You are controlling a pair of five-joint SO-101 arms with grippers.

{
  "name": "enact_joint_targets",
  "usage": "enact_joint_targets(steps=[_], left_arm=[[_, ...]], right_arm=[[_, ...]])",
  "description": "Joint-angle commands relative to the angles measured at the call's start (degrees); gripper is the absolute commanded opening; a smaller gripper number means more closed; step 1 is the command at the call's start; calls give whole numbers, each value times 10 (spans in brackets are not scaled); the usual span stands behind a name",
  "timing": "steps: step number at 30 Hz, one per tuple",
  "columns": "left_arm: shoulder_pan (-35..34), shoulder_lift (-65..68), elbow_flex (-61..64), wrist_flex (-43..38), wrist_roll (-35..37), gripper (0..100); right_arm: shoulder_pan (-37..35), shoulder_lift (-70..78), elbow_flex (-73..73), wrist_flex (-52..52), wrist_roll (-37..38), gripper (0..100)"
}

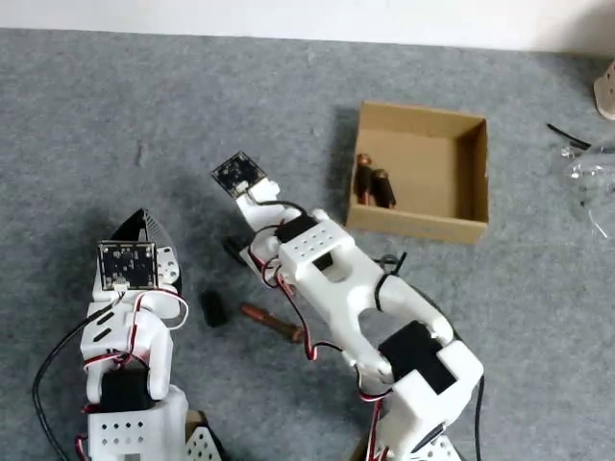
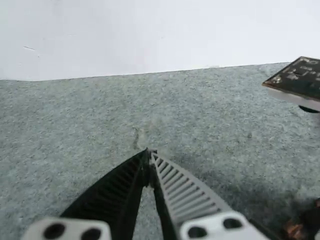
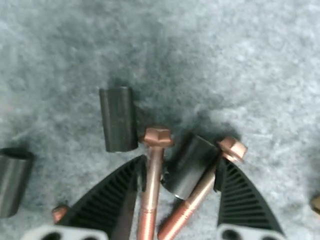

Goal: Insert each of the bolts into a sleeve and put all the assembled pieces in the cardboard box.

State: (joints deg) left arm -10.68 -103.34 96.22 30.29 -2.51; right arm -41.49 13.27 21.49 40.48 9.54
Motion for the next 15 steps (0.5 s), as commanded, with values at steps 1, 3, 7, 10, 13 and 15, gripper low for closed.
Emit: enact_joint_targets(steps=[1,3,7,10,13,15], left_arm=[[-5,-7,-2,-12,4,7],[-5,-7,-2,-12,4,7],[-5,-7,-2,-12,4,7],[-5,-7,-2,-12,4,7],[-5,-7,-2,-12,4,7],[-5,-7,-2,-12,4,7]], right_arm=[[-5,11,-6,7,-7,189],[-4,12,-3,7,-7,153],[-4,12,-7,45,-7,94],[3,11,-7,72,-7,96],[22,11,-7,74,-7,96],[31,11,-7,75,-7,96]])
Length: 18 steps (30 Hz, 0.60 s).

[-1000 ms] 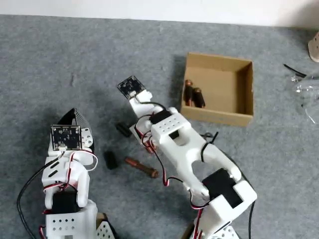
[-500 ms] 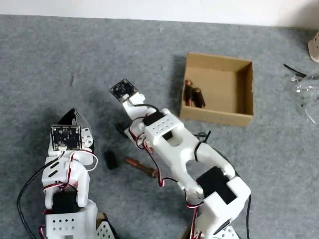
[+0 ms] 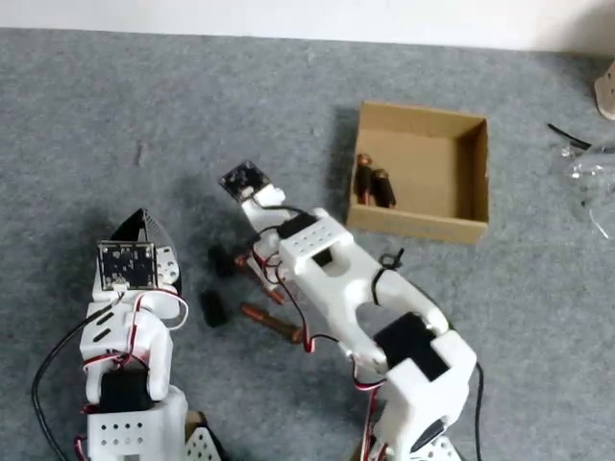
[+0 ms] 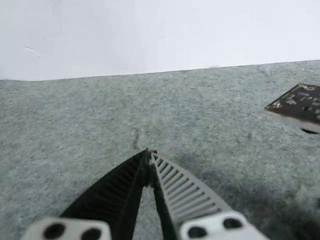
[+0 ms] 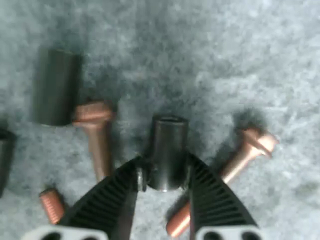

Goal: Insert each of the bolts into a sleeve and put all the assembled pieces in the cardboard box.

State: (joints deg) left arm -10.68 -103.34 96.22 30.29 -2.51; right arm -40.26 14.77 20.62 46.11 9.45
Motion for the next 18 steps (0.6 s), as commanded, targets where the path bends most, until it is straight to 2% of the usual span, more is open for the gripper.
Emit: enact_joint_targets(steps=[1,18], left_arm=[[-5,-7,-2,-12,4,7],[-3,-7,-2,-12,4,7]], right_arm=[[20,-4,1,19,-6,96],[21,0,3,-29,-6,96]])
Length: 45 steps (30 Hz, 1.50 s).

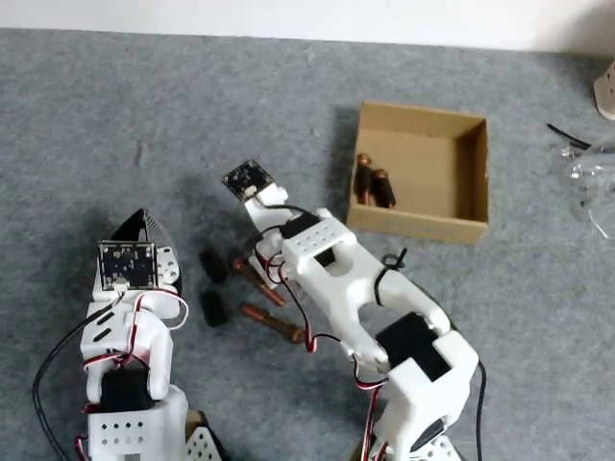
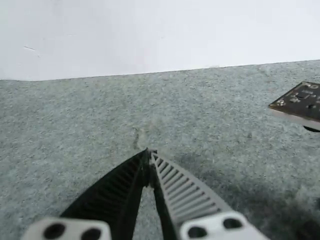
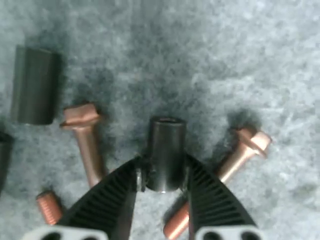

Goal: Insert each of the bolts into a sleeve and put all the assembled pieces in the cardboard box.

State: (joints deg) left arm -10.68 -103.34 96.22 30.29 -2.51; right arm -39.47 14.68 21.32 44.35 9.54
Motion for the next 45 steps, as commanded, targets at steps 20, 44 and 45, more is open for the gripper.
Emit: enact_joint_targets(steps=[20,44,45], left_arm=[[-3,-7,0,-12,4,7],[-2,-7,0,-12,4,7],[-2,-7,0,-12,4,7]], right_arm=[[47,-101,36,-15,-5,4],[128,-700,508,-138,-2,4],[132,-725,528,-138,-2,4]])
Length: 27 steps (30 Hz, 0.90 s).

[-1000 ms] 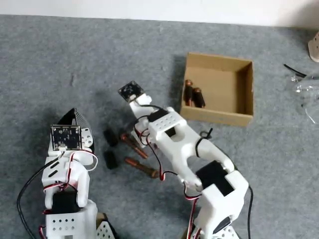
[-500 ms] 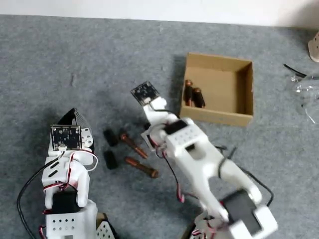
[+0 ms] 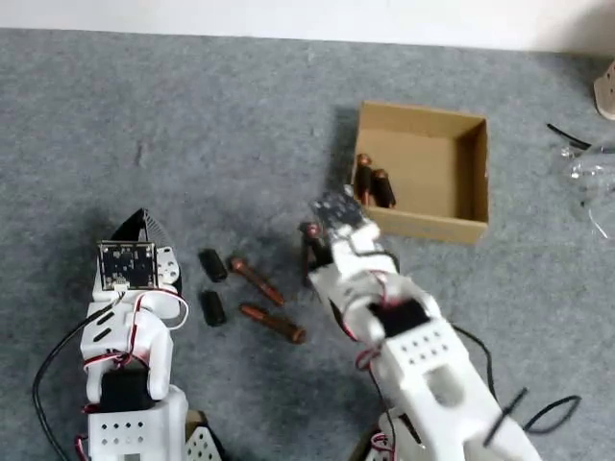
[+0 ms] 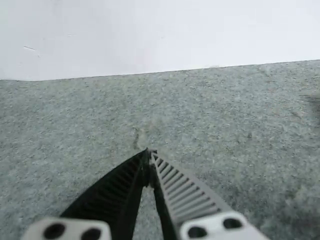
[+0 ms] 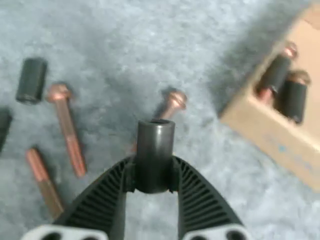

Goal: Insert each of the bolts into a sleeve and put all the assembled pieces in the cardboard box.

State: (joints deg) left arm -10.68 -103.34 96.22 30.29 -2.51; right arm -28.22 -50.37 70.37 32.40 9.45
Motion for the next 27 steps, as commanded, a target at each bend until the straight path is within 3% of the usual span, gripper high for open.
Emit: enact_joint_targets(steps=[1,12,17,27], left_arm=[[-2,-7,0,-12,4,7],[25,-4,10,-13,1,7],[31,-3,10,-11,0,7],[21,-3,10,-10,0,7]], right_arm=[[24,-99,57,-19,-1,4],[55,-306,178,-19,-1,4],[88,-335,210,-19,-1,4],[89,-350,215,-16,-1,5]])
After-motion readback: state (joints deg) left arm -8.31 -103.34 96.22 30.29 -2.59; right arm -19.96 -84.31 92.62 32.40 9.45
